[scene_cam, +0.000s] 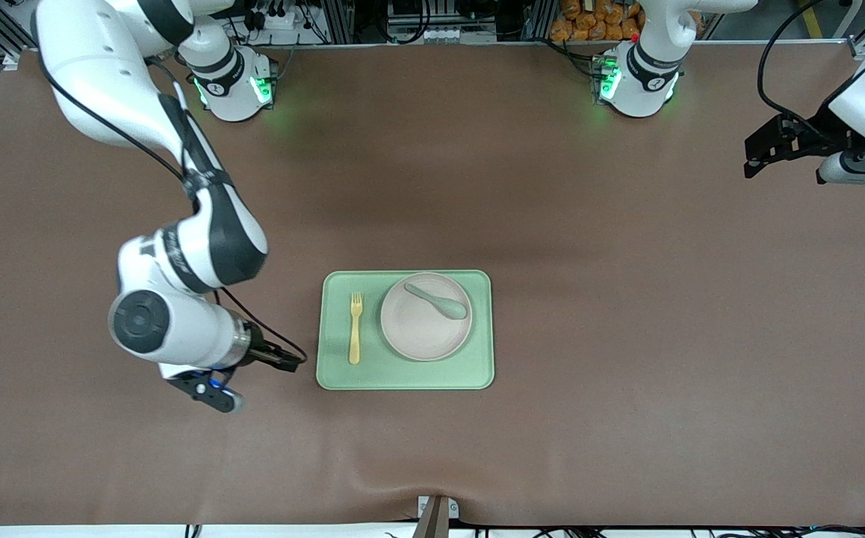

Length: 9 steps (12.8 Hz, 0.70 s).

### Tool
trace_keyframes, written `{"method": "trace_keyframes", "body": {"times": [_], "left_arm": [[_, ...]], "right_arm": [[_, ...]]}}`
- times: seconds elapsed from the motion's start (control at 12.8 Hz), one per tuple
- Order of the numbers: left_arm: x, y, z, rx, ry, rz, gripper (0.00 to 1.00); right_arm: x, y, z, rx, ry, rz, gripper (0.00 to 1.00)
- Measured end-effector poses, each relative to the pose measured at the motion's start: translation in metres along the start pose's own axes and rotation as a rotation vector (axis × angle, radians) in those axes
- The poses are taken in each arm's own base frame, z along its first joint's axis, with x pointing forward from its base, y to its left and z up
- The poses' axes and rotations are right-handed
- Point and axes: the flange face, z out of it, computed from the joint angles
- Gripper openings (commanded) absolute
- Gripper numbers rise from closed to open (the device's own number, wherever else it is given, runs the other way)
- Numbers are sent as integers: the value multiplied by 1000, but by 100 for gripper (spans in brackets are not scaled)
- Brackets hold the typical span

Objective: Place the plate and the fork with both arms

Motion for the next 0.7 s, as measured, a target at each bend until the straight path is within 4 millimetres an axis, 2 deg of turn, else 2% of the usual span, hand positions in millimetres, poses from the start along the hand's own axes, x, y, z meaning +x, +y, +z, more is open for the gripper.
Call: {"method": "trace_keyframes", "body": {"times": [0.23, 0.39, 0.55, 0.7], "left_arm": [[0, 0, 0, 0, 0, 0, 100], [0, 0, 0, 0, 0, 0, 100], [0, 0, 0, 0, 0, 0, 100], [0, 0, 0, 0, 0, 0, 100]], "right_arm": [[-12, 25, -76, -14, 27, -27, 100], [-20, 42, -117, -44, 65, -48, 100], [-15, 74, -143, -73, 59, -82, 100], [4, 118, -163, -78, 59, -84, 100]]}}
